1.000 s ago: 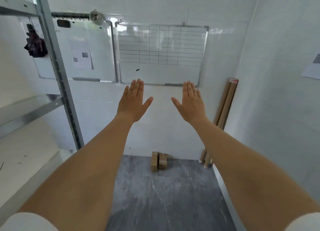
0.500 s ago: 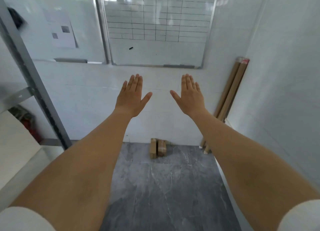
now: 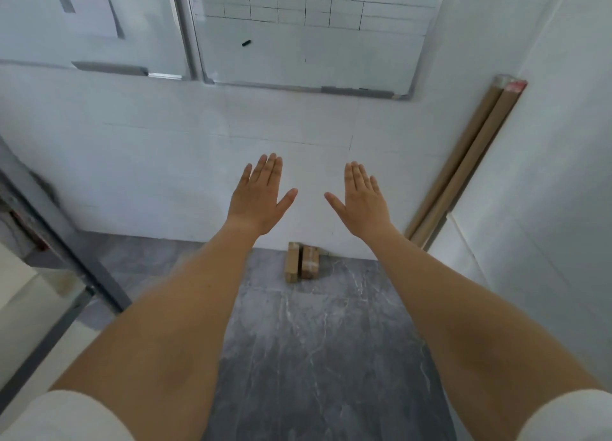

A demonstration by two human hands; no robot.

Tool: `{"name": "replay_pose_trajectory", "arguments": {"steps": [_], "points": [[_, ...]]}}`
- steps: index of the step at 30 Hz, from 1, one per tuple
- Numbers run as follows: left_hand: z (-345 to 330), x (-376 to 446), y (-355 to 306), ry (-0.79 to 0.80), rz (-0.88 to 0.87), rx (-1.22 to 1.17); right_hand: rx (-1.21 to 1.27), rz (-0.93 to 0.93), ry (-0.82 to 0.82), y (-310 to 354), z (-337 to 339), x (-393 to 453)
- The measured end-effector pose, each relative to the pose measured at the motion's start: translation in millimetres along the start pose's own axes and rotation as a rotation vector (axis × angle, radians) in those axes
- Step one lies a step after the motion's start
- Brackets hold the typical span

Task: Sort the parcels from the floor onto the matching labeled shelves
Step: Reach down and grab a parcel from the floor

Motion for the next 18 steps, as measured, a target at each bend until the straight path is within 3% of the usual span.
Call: {"name": "replay_pose_trajectory", "arguments": {"steps": [18], "points": [[-167,128,74,0.207,-0.058,-0.136,0.055,-0.107,0.199,-22,-143,146]]}}
Point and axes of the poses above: each hand's wrist, its own x-axis towards the middle knuckle, its own z-axis out of the back of the hand, y = z × x, the point moved 9 cm from there along x, towards the middle knuckle, and after that the axes turned 10 degrees about x, right-handed, at the moved point
